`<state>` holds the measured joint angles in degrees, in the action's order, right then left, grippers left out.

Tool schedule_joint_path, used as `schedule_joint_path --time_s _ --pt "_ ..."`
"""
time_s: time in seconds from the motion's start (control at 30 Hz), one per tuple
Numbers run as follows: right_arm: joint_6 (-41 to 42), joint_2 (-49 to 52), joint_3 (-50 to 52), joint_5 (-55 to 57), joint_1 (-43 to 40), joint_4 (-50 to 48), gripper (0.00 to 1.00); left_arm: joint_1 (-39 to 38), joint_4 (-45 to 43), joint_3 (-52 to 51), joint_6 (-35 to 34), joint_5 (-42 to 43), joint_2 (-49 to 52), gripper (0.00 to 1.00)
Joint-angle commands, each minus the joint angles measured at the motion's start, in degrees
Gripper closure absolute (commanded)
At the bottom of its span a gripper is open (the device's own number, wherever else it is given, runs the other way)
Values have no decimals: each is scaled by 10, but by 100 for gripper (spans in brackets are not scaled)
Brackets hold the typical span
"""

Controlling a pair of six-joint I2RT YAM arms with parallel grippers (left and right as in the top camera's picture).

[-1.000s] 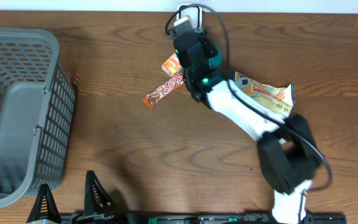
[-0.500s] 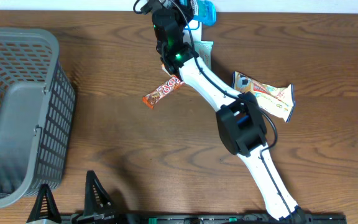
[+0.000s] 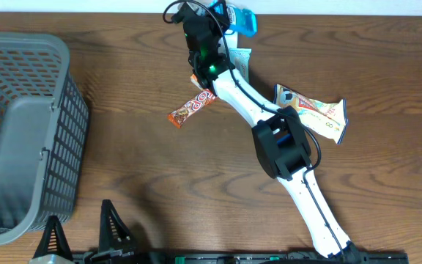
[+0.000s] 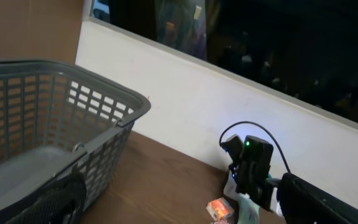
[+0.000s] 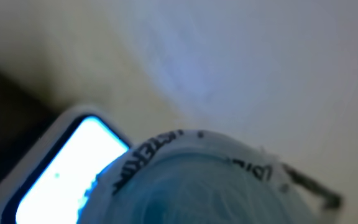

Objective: Scan the item barcode

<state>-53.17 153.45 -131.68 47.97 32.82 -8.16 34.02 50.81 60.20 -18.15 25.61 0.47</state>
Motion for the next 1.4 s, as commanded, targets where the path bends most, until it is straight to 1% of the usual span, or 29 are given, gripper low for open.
schedule_joint_path --time_s 0.0,0.1,0.2,0.3,0.4,0.47,0.53,0.77,0.87,1.13,1.17,1.23,1.3,1.33,1.37 --pt "25 -74 -22 57 -30 46 99 1 -1 -5 3 8 -3 2" --pt "44 -92 -22 103 -64 106 99 1 0 -5 3 8 -3 2" --pt "64 -94 -22 174 -108 143 99 0 5 -5 1 8 -3 2" --pt "136 -94 -19 212 -157 225 99 -10 22 -5 -46 10 -3 2" --pt "252 -94 -17 208 -204 365 99 -16 37 -5 -122 10 -3 2" --pt "326 -94 -14 184 -231 449 99 -16 52 -5 -146 10 -3 2" --pt "384 -94 -9 137 -266 533 99 -16 57 -5 -152 10 -3 2" --pt "529 -94 2 33 -381 693 99 -16 57 -5 -152 7 -3 2" --pt "574 -94 2 -15 -433 740 99 -16 57 -5 -151 7 -3 2" --pt "631 -94 2 -116 -558 810 99 -16 57 -5 -152 7 -3 2" --pt "631 -94 2 -137 -573 815 97 -16 57 -5 -152 7 -3 2" --pt "631 -94 2 -169 -598 826 85 -16 57 -5 -152 7 -3 2" --pt "631 -94 2 -189 -616 834 78 -16 57 -5 -152 7 -3 2" --pt "630 -94 2 -198 -622 836 72 -16 57 -5 -152 7 -3 2" --pt "630 -94 2 -211 -629 839 62 -16 57 -5 -152 7 -3 2"
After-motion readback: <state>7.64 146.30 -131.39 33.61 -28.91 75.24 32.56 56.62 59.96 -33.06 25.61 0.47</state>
